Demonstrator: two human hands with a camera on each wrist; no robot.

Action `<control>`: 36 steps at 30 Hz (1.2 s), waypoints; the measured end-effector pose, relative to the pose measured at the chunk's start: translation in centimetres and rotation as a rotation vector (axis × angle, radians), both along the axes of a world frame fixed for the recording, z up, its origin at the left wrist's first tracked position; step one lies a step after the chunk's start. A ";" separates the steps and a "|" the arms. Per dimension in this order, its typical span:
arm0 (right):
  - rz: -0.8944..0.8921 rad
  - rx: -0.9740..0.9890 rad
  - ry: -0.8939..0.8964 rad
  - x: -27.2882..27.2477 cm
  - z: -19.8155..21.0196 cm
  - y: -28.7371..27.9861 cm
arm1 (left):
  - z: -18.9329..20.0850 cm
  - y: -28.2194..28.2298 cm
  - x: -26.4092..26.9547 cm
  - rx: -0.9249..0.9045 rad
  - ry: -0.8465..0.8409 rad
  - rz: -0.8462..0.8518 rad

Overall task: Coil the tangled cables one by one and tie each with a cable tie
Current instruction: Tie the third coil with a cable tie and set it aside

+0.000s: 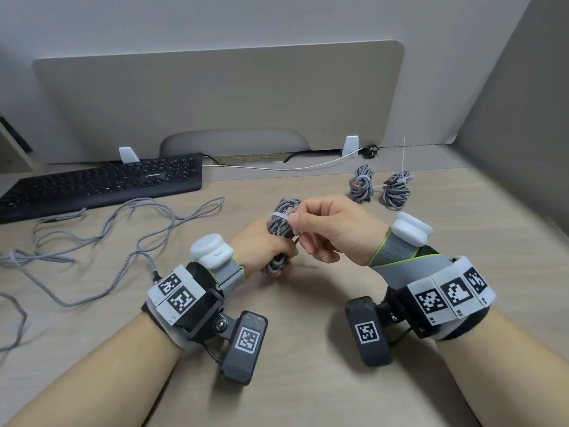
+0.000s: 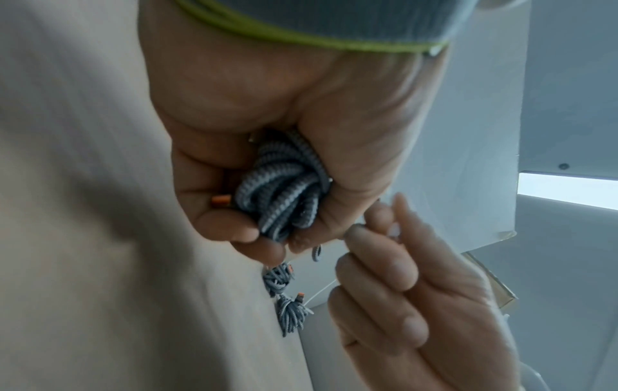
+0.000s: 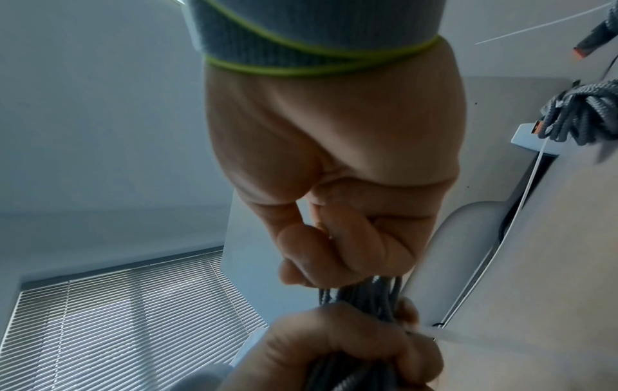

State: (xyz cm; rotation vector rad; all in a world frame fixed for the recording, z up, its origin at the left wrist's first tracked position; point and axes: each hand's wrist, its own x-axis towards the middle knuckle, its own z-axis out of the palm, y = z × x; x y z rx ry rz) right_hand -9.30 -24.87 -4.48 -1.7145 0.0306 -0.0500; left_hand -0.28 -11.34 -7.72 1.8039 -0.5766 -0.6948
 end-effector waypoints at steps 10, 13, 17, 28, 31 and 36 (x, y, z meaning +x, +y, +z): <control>-0.050 -0.092 -0.009 0.1 0.2 -0.8 | 0.9 0.6 0.4 -0.098 0.108 0.002; -0.067 -0.141 -0.019 0.2 -0.2 -1.4 | 0.7 0.7 0.9 -0.128 0.192 0.008; -0.088 -0.172 0.024 0.4 -0.6 -1.9 | 0.7 0.8 1.5 -0.197 0.292 0.058; 0.084 0.062 0.063 0.2 -0.8 -1.5 | 0.4 0.8 1.3 -0.259 0.486 0.080; 0.102 0.074 0.057 0.1 -0.7 -1.4 | 0.4 0.7 1.2 -0.260 0.494 0.075; 0.101 0.081 0.042 0.0 -0.7 -1.4 | 0.3 0.6 1.1 -0.278 0.516 0.096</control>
